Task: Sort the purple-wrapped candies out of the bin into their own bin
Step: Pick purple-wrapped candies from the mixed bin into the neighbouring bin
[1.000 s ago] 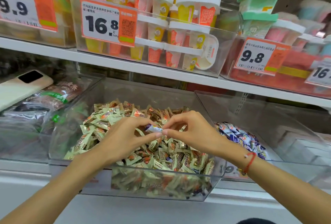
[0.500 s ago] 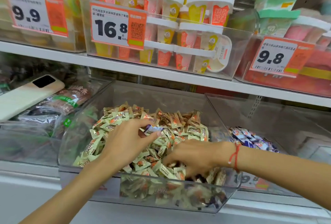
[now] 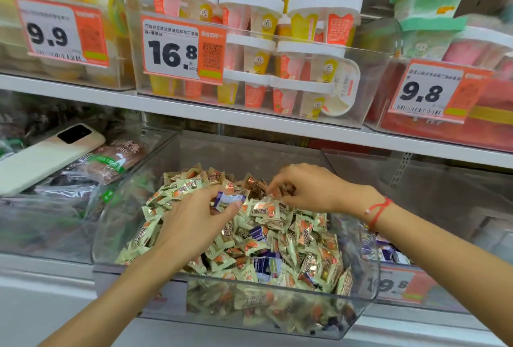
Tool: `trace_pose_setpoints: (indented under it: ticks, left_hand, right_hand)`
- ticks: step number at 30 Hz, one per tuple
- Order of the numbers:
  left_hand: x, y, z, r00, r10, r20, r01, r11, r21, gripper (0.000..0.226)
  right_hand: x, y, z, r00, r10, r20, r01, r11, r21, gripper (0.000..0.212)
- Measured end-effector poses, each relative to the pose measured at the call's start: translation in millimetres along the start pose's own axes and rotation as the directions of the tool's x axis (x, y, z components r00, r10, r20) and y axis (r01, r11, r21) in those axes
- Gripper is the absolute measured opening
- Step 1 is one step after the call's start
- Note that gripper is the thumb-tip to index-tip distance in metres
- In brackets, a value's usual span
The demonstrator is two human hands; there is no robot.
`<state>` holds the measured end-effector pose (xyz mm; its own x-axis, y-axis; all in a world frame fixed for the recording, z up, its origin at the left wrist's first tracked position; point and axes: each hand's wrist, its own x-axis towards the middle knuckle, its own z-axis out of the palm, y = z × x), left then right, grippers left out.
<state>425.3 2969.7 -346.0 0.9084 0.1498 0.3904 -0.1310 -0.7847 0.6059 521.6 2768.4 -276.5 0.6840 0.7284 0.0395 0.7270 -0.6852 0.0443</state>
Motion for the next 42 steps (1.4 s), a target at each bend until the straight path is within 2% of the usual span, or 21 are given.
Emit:
trace_pose_setpoints:
  ticks: [2,4,7,9,11,13,15,17,18,19,23,25,27,30,33,36,39,42]
  left_hand:
    - [0.4,0.4,-0.3,0.999,0.008,0.045,-0.008,1.000,0.004,0.027]
    - [-0.1,0.9,-0.6,0.996,0.015,0.089,-0.015,1.000,0.001,0.023]
    - [-1.1,-0.5,-2.1,0.994,0.032,0.107,-0.032,0.999,-0.006,0.021]
    - [-1.6,-1.0,-3.3,0.990,0.076,0.122,-0.077,0.997,-0.001,0.018]
    - [-3.5,4.0,-3.8,0.961,0.174,0.214,-0.164,0.984,-0.066,0.020]
    - [-7.7,12.6,-3.4,0.882,0.285,0.376,-0.257,0.959,-0.124,0.025]
    - [-10.2,16.1,-3.1,0.806,0.310,0.505,-0.329,0.943,-0.054,0.031]
    - [-8.4,12.4,-3.7,0.793,0.278,0.542,-0.378,0.922,0.080,0.035]
    - [-7.2,10.1,-4.5,0.802,0.254,0.541,-0.388,0.910,0.146,0.036]
    - [-6.3,8.6,-5.7,0.816,0.228,0.531,-0.387,0.899,0.208,0.037]
    - [-6.3,8.7,-7.3,0.878,0.241,0.414,-0.403,0.838,0.369,0.033]
    - [-7.4,8.1,-7.3,0.917,0.266,0.297,-0.365,0.860,0.357,0.028]
    - [-8.6,7.2,-8.8,0.951,0.259,0.170,-0.299,0.909,0.291,0.025]
    - [-11.0,8.8,-14.0,0.972,0.232,0.024,-0.231,0.943,0.242,0.025]
    - [-11.8,6.2,-16.9,0.979,0.200,-0.029,-0.190,0.959,0.210,0.025]
    - [-11.5,4.0,-16.1,0.984,0.178,0.017,-0.178,0.961,0.213,0.024]
    - [-11.2,3.7,-16.4,0.986,0.153,0.074,-0.163,0.972,0.166,0.024]
    - [-10.9,0.8,-17.0,0.983,0.132,0.125,-0.144,0.985,0.092,0.029]
  right_hand:
    - [-10.8,-9.5,2.9,0.999,-0.029,-0.030,0.032,0.994,0.100,0.021]
    - [-13.6,-19.7,15.6,0.997,-0.064,0.039,0.059,0.991,0.121,0.020]
    - [-12.0,-35.8,42.8,0.987,-0.108,0.122,0.106,0.994,0.021,0.049]
    - [-6.1,-40.3,54.0,0.981,-0.108,0.159,0.122,0.989,-0.078,0.053]
    - [0.3,-37.3,53.5,0.992,-0.084,0.091,0.094,0.989,-0.114,0.030]
    - [3.4,-27.9,45.8,1.000,-0.011,-0.012,0.009,0.987,-0.162,0.016]
    - [3.2,-16.9,37.3,0.995,0.083,-0.052,-0.091,0.976,-0.197,0.014]
    - [-0.3,-8.4,28.2,0.989,0.146,-0.022,-0.147,0.982,-0.122,0.007]
    - [-3.4,-6.7,23.2,0.988,0.152,0.018,-0.151,0.987,-0.048,0.005]
    - [-6.2,-6.8,19.8,0.989,0.137,0.058,-0.139,0.990,0.022,0.012]
    - [-19.6,-21.9,18.2,0.970,-0.063,0.236,0.015,0.980,0.197,0.028]
    - [-22.5,-32.5,26.5,0.932,-0.138,0.336,0.082,0.981,0.176,0.036]
    - [-18.1,-38.1,36.4,0.915,-0.153,0.374,0.120,0.987,0.110,0.048]
    - [-8.9,-45.4,46.3,0.911,-0.147,0.384,0.137,0.989,0.053,0.053]
    - [-7.1,-52.5,51.2,0.927,-0.143,0.345,0.184,0.979,-0.087,0.062]
    - [-11.1,-54.0,55.5,0.947,-0.186,0.263,0.229,0.963,-0.144,0.049]
    - [-13.8,-50.3,54.1,0.957,-0.199,0.213,0.223,0.970,-0.095,0.024]
    - [-14.4,-43.5,48.4,0.973,-0.181,0.143,0.187,0.982,-0.026,0.014]
